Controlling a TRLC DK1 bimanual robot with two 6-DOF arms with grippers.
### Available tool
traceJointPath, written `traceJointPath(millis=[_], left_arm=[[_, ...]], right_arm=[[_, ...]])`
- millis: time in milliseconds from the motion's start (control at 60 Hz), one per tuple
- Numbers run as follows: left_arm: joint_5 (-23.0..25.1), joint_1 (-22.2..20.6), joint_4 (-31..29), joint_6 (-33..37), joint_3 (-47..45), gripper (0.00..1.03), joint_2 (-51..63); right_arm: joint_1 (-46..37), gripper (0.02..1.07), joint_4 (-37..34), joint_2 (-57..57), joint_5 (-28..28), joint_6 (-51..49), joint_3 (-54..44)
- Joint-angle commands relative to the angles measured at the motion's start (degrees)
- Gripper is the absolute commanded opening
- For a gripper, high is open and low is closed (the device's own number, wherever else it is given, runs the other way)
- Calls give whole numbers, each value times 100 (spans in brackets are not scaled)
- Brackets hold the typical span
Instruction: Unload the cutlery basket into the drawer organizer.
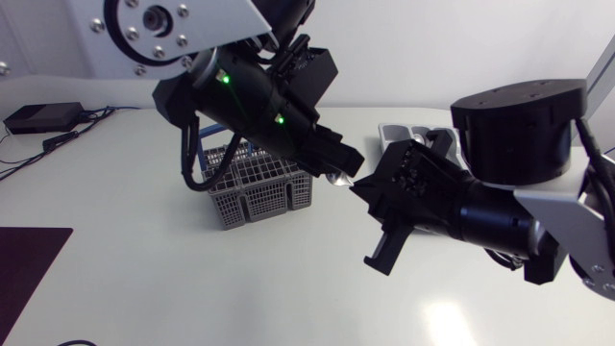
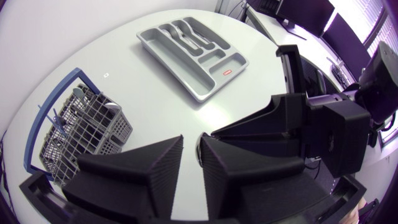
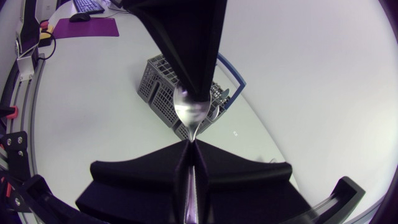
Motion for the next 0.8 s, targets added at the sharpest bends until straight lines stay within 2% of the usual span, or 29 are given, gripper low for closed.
traceJointPath(millis=[0, 100, 233, 383, 483, 550, 600, 650, 783], left_arm=[[1, 226, 22, -196, 324, 66, -59], [1, 402, 48, -213, 385, 81, -156], [1, 744, 92, -240, 429, 83, -296], [10, 1078, 172, -82, 341, 83, -349], [1, 990, 374, 578, 51, 85, -305], [-25, 920, 989, 1061, -353, 91, -349], [-324, 841, 1103, 1483, -467, 91, -305], [-430, 788, 1305, 1799, -582, 91, -252], [-526, 727, 1393, 2907, -784, 90, -94]], right_arm=[[66, 8, -183, -60, -84, -142, 47], [22, 8, -288, -201, -251, -169, -23], [-242, 8, -429, -385, -480, -336, -172], [-1042, 8, -666, -544, -1165, -784, -366], [-1833, 8, -789, -491, -1745, -1267, -454], [-2387, 8, -842, -438, -2097, -1680, -515], [-2791, 8, -939, -333, -2334, -2032, -524], [-3248, 8, -974, -174, -2598, -2392, -524], [-4188, 8, -1062, 335, -2879, -3438, -480]])
